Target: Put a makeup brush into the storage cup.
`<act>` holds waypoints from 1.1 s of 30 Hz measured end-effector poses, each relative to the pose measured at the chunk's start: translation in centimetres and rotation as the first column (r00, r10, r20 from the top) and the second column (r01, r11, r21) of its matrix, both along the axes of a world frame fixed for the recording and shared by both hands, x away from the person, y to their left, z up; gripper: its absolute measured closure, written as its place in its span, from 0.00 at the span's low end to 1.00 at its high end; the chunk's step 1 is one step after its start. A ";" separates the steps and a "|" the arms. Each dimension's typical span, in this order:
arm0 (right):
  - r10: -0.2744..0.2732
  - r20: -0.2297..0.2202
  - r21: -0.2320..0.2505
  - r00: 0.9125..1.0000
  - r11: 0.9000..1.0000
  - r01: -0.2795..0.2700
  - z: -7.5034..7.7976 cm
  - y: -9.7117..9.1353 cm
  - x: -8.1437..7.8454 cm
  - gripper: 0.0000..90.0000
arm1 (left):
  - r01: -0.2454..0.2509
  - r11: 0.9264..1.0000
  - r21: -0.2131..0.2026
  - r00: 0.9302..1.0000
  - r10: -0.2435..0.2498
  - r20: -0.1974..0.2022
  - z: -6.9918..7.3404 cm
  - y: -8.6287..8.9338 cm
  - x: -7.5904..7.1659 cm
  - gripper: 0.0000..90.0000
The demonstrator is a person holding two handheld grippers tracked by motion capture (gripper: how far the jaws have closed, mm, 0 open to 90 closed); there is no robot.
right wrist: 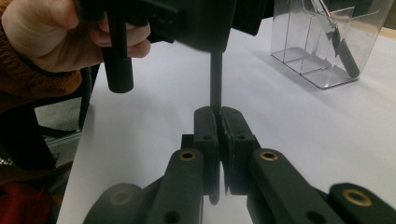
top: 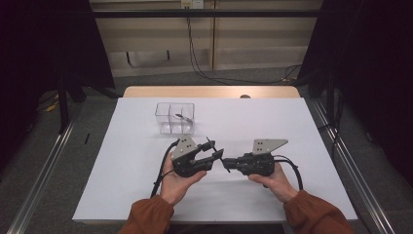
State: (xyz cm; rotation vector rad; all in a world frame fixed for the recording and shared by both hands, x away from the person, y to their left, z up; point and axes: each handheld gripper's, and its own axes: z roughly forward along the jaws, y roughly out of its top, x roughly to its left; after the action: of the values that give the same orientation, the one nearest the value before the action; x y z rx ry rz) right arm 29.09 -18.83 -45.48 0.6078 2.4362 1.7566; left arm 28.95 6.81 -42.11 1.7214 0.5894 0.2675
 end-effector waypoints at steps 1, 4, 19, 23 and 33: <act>0.000 -0.001 0.001 1.000 1.000 0.000 0.0 0.0 0.0 0.96 | -0.002 1.000 -0.009 1.000 0.002 0.002 0.1 0.1 0.0 0.71; 0.003 0.000 0.000 1.000 1.000 -0.003 -0.1 0.1 0.0 0.96 | 0.007 1.000 -0.019 1.000 -0.008 -0.010 0.2 0.4 0.1 0.82; 0.004 -0.002 -0.015 1.000 1.000 -0.004 -0.3 0.5 -0.2 0.96 | 0.046 0.999 -0.026 0.997 -0.047 -0.065 0.6 0.2 0.1 0.91; 0.015 0.006 -0.014 1.000 1.000 -0.015 -0.2 0.8 -0.2 1.00 | 0.045 0.999 0.008 0.998 -0.045 -0.035 0.8 0.0 -0.1 0.95; -0.029 0.025 -0.010 0.999 1.000 0.030 0.0 0.8 -0.1 0.94 | 0.025 1.000 -0.004 0.999 -0.025 -0.041 1.1 0.5 0.2 0.95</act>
State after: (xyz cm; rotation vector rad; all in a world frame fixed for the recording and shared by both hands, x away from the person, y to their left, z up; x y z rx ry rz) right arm 28.96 -18.07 -45.48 0.6142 2.4062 1.7287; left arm 29.13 7.32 -40.99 1.7332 0.5976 0.2138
